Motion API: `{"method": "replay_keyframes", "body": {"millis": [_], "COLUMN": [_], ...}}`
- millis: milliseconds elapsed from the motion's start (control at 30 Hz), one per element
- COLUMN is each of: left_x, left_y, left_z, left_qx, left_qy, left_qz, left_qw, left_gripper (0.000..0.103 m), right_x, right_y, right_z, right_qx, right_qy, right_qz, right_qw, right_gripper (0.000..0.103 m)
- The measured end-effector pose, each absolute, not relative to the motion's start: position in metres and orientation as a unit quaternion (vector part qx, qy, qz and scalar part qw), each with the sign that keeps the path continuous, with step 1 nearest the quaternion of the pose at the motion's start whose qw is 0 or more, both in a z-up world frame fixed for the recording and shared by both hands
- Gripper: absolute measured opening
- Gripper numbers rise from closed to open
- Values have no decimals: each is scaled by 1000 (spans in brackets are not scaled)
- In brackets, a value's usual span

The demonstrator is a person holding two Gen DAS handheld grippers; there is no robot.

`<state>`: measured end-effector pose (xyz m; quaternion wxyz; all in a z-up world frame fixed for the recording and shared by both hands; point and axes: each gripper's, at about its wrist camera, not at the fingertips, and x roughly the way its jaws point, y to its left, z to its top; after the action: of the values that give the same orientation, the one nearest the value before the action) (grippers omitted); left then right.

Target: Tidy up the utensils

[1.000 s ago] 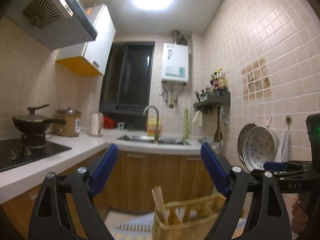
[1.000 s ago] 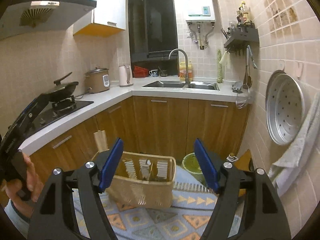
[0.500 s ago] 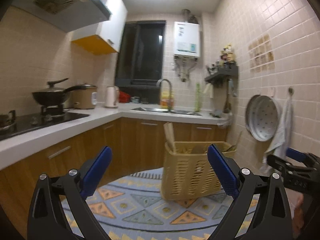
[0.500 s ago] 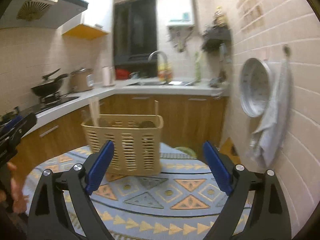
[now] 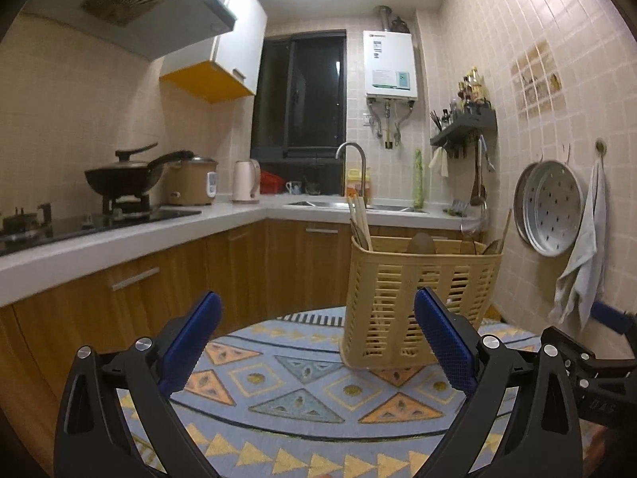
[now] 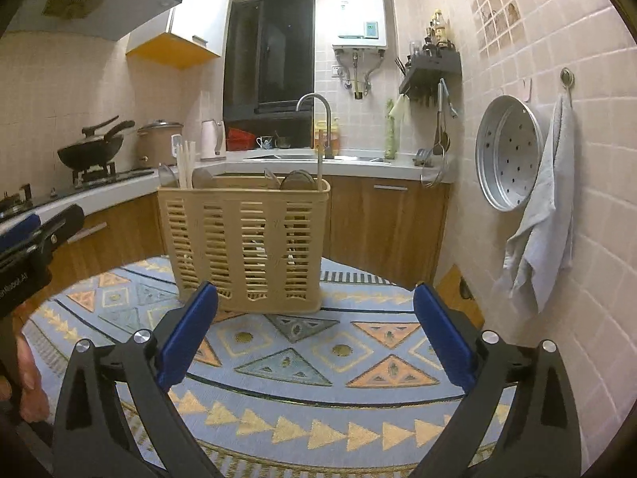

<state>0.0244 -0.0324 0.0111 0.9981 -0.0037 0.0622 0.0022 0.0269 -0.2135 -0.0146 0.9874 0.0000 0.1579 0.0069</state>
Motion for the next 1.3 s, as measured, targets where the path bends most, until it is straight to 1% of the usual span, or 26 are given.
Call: {"method": "replay_keyframes", "body": {"millis": [233, 600, 1300], "left_x": [22, 30, 35], "left_y": [-43, -40, -39], "left_z": [8, 4, 1], "left_qx": [26, 20, 22], "left_qy": [55, 82, 98], "left_qz": [2, 5, 1], "left_qw": [998, 996, 995], "left_gripper": [95, 95, 95], "right_x": [25, 30, 32], "right_y": [-207, -208, -207], "right_z": [-18, -20, -22], "right_qx": [-11, -3, -8], "right_qy": [157, 172, 181], "right_qz": [12, 11, 9], "right_qw": [987, 985, 983], "right_gripper": [94, 94, 94]}}
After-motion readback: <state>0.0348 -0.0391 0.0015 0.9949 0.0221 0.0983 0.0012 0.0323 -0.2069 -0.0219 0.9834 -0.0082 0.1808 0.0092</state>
